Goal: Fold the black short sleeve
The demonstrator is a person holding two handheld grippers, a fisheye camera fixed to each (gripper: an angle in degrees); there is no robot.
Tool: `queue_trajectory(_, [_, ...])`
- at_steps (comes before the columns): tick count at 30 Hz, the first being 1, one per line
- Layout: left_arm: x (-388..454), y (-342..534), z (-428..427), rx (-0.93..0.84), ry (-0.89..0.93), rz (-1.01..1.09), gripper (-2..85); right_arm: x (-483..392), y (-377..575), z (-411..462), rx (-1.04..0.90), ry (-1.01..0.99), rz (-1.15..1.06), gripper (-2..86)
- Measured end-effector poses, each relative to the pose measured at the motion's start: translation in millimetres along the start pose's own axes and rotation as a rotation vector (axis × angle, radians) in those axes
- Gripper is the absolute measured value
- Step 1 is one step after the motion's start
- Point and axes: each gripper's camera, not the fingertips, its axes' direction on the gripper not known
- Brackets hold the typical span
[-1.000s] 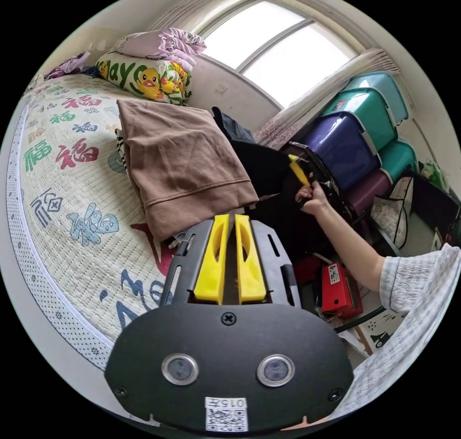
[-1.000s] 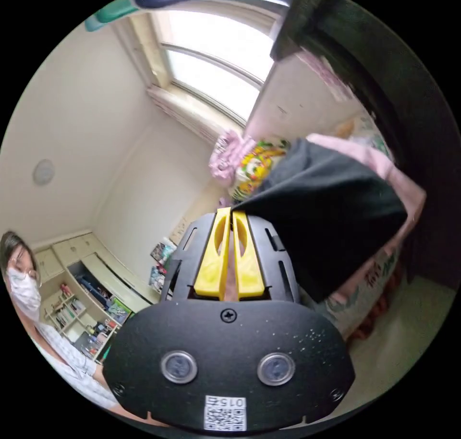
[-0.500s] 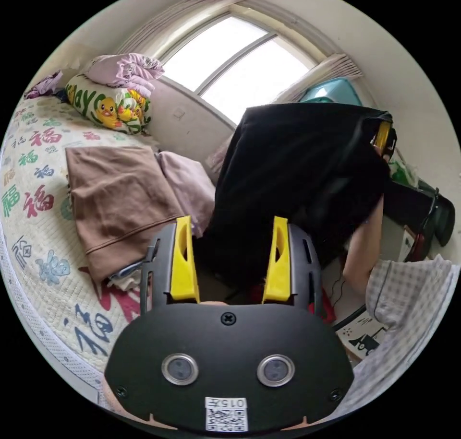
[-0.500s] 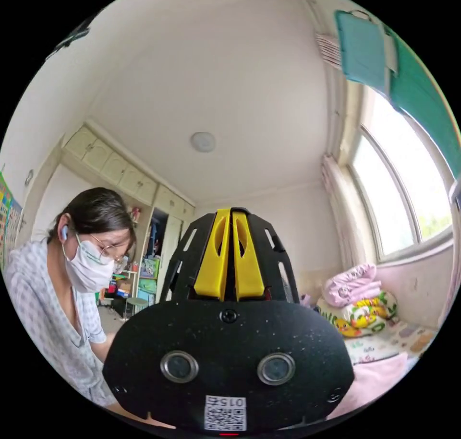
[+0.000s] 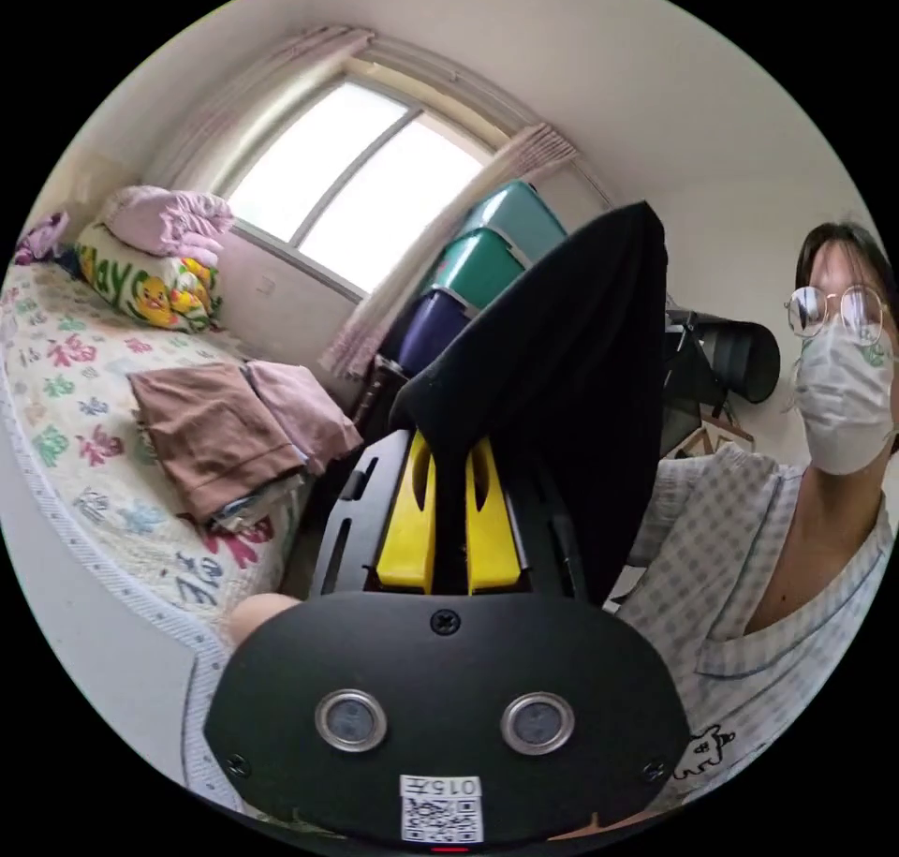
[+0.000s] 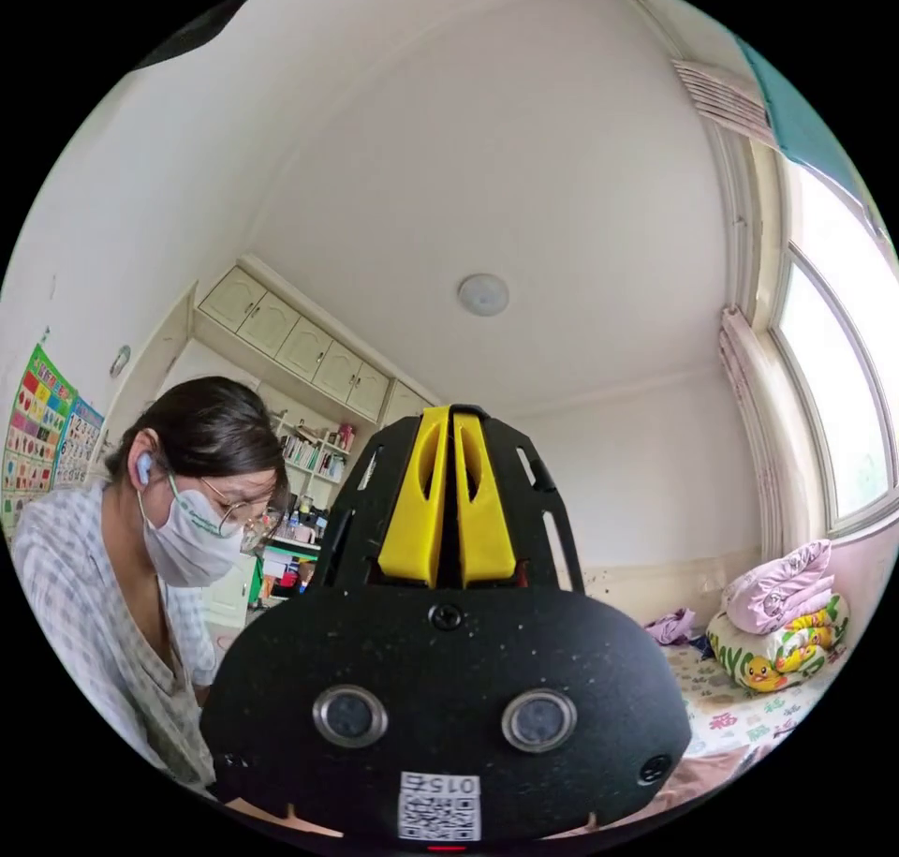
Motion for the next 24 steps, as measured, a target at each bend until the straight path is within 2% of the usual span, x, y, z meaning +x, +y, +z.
queue_trajectory(1, [6.4,-0.2,-19.5,0.015,-0.037,0.022,3.1,-7.0,1.9,3.8,-0.003,-0.011,-0.008,-0.6])
queue_trajectory(3, [40.1,1.1,-90.5,0.068,-0.235,0.110,2.9,-34.0,14.5,16.0,-0.004,-0.048,-0.040,-0.6])
queue_trajectory(6, [78.0,11.0,-164.1,0.158,-0.441,0.161,2.6,-55.9,39.0,27.1,-0.024,-0.039,-0.062,-0.5])
queue_trajectory(13, [119.2,47.6,-272.7,0.312,-0.683,0.135,2.5,-28.3,127.7,58.1,-0.093,-0.093,0.066,-0.5])
queue_trajectory(19, [60.5,93.4,-313.5,0.239,-0.837,-0.115,3.4,47.2,272.7,105.8,-0.401,0.082,0.255,-0.4])
queue_trajectory(22, [-10.2,135.0,-316.1,0.124,-0.878,-0.309,4.1,97.9,370.4,125.2,-0.618,0.173,0.414,-0.3])
queue_trajectory(24, [-61.4,181.9,-312.6,0.037,-0.895,-0.469,4.7,133.0,455.5,133.0,-0.829,0.285,0.544,-0.3])
